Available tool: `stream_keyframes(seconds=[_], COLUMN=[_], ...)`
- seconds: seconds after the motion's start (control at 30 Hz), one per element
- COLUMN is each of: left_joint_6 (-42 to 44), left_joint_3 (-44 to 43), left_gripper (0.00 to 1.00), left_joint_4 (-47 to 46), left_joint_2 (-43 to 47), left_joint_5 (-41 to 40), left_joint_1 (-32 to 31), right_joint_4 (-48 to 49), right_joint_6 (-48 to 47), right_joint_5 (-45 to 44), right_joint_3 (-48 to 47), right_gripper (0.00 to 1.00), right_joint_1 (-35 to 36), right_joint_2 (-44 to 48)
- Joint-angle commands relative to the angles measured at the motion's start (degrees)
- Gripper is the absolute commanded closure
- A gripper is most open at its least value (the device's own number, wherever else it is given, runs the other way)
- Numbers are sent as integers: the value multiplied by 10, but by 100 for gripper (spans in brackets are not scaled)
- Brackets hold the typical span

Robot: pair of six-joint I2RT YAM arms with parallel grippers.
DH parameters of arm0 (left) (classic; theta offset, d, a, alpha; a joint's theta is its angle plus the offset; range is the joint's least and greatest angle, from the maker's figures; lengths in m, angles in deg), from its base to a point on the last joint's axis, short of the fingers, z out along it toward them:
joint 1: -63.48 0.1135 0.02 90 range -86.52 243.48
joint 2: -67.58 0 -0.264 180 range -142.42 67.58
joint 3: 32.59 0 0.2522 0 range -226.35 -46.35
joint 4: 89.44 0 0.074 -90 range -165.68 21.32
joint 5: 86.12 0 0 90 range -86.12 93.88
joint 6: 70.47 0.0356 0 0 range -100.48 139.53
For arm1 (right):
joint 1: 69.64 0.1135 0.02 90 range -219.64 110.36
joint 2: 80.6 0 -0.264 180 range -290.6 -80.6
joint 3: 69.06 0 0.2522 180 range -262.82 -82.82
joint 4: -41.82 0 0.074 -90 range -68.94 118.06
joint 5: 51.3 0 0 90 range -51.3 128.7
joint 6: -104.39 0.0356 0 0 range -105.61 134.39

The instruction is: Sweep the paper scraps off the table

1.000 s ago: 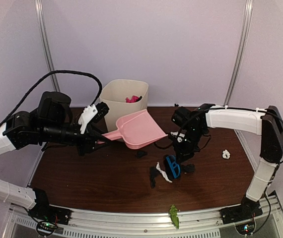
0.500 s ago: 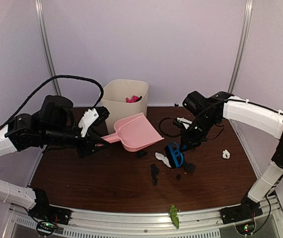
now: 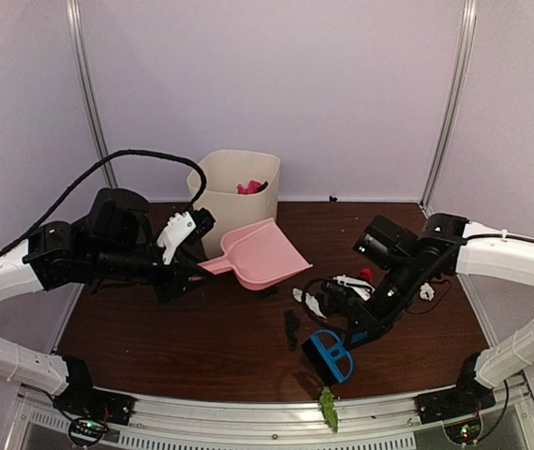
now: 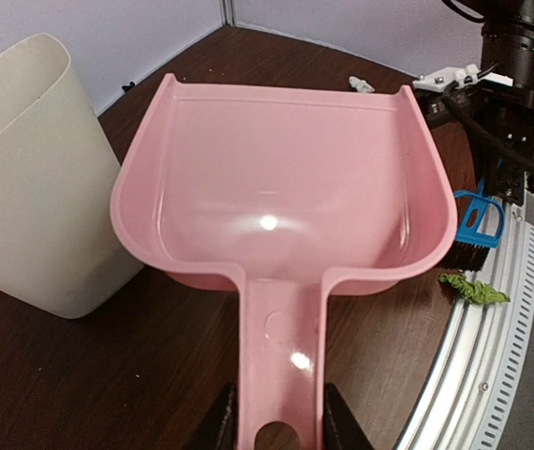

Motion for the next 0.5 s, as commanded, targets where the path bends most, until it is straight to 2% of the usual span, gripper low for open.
stream_keyframes(seconds=[0.0,0.27,0.47], left_joint_6=[4,-9,-10], left_joint_3=[-7,-12,-17], left_gripper=[100,100,100], left_joint_4=[-47,-41,-37], left_joint_2=[-5,-4,-2], left_joint_5=[6,8,5], left_joint_1=[-2,-2,-2], right_joint_4=[28,92,128], right_joint_6=[10,33,42], right_joint_5=[40,31,-43], right_joint_3=[36,106,124], right_gripper=[100,100,100], right_joint_1=[27,55,55], right_joint_2=[24,8,-17])
